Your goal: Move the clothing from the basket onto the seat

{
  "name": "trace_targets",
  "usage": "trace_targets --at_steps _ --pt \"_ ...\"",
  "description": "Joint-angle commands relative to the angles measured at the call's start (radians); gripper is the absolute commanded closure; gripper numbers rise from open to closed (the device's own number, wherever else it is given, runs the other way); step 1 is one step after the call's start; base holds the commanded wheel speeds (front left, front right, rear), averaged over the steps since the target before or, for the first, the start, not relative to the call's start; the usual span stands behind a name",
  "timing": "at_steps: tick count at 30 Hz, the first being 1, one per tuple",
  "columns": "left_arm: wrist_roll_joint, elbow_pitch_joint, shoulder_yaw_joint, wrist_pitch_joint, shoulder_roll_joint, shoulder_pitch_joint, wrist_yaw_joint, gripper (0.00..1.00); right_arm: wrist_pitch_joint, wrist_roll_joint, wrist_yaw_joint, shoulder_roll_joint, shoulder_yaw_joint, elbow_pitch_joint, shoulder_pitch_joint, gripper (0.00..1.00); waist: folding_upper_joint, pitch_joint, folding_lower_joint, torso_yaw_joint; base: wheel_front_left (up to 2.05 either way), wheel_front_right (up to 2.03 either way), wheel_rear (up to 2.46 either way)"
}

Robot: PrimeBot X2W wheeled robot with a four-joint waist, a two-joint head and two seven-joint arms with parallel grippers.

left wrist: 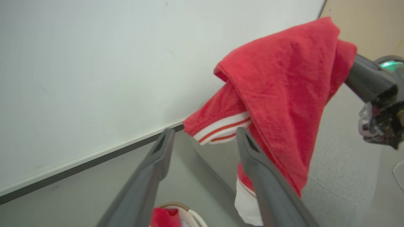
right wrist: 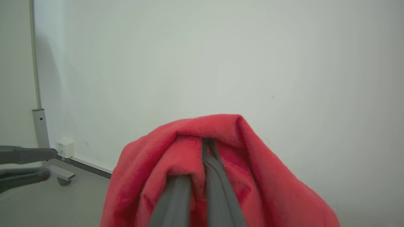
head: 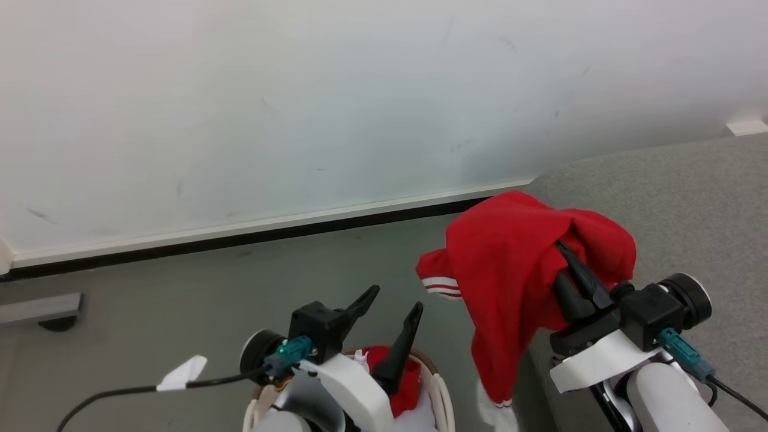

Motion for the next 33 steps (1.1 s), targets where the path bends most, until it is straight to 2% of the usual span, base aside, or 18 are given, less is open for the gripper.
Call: trace_targets --at_steps 1,8,16,21,28,33 --pt "0.002 0.009 -0.004 -0.014 -0.002 0.006 -0.004 0.0 0.0 0.005 -0.002 -0.01 -0.009 -0.012 0.0 1.0 0.0 0.004 0.0 -0.014 0.0 0.0 0.0" --pt "-0.002 0.038 -0.012 -0.048 -0.013 -0.013 -0.009 0.0 0.0 0.02 -0.002 -0.017 -0.028 -0.031 -0.01 1.0 0.0 0.019 0.0 -0.088 0.0 0.0 0.0" --pt "0.001 0.058 -0.033 -0.071 -0.026 -0.03 -0.016 0.0 0.0 0.042 -0.002 -0.032 -0.039 -0.055 -0.016 1.0 0.0 0.053 0.0 -0.214 0.0 0.0 0.0" --pt "0.013 0.064 -0.059 -0.084 -0.035 -0.063 -0.036 0.0 0.0 0.057 -0.002 -0.04 -0.072 -0.079 -0.024 1.0 0.0 0.105 0.0 -0.279 0.0 0.0 0.0" --pt "0.053 0.074 -0.085 -0.092 -0.035 -0.166 -0.065 0.0 0.0 0.077 -0.002 -0.047 -0.162 -0.103 -0.076 1.0 0.0 0.238 0.0 -0.3 0.0 0.0 0.0" --pt "0.082 0.081 -0.107 -0.081 -0.033 -0.272 -0.095 0.0 0.0 0.103 -0.002 -0.079 -0.259 -0.076 -0.197 1.0 0.0 0.369 0.0 -0.267 0.0 0.0 0.0"
